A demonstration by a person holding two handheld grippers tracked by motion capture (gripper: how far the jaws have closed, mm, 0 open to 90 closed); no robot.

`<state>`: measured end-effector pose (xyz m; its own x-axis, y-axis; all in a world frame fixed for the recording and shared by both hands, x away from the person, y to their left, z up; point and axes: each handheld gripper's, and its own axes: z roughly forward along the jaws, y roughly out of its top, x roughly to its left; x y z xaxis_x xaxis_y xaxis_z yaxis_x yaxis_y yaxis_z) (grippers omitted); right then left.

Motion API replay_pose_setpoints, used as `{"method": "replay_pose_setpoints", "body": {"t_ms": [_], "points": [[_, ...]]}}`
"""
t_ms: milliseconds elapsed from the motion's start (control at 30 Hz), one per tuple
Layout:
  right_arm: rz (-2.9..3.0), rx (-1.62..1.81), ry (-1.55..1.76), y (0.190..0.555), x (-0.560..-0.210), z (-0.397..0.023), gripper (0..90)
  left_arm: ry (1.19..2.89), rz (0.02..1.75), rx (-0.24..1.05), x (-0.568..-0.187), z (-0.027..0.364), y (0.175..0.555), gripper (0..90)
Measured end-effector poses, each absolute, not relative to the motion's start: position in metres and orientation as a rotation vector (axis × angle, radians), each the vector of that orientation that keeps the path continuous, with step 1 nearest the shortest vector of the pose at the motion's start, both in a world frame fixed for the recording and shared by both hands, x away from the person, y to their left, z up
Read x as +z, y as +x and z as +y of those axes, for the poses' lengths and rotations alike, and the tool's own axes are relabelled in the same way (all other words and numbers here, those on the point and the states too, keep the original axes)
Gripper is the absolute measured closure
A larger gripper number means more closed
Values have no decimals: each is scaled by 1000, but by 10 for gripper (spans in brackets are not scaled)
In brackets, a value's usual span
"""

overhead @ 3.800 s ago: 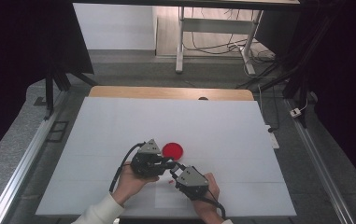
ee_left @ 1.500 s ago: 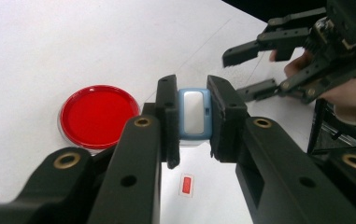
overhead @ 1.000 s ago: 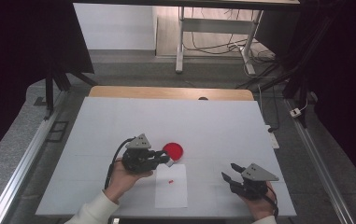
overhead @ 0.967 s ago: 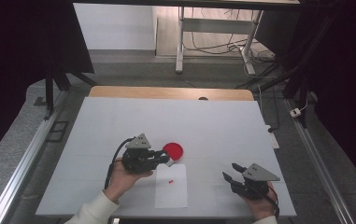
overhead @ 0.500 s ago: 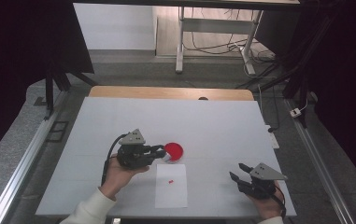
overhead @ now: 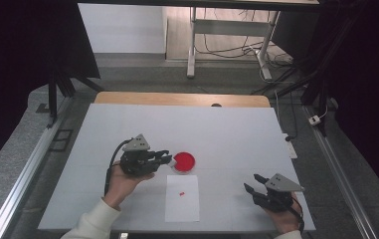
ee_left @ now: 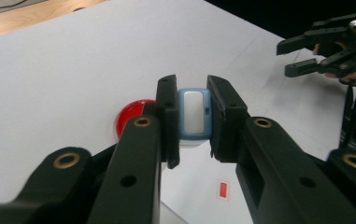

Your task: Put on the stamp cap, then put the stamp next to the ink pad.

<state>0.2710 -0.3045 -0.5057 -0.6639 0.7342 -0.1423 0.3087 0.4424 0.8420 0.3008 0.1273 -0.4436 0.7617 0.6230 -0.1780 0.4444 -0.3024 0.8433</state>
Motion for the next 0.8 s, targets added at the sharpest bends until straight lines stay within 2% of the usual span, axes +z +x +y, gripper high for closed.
{"method": "replay_pose_setpoints", "body": {"t_ms": [800], "points": [[2206, 1112, 877, 273, -508, -304, 476, 2002, 927, 295, -468, 131, 337, 755]]}}
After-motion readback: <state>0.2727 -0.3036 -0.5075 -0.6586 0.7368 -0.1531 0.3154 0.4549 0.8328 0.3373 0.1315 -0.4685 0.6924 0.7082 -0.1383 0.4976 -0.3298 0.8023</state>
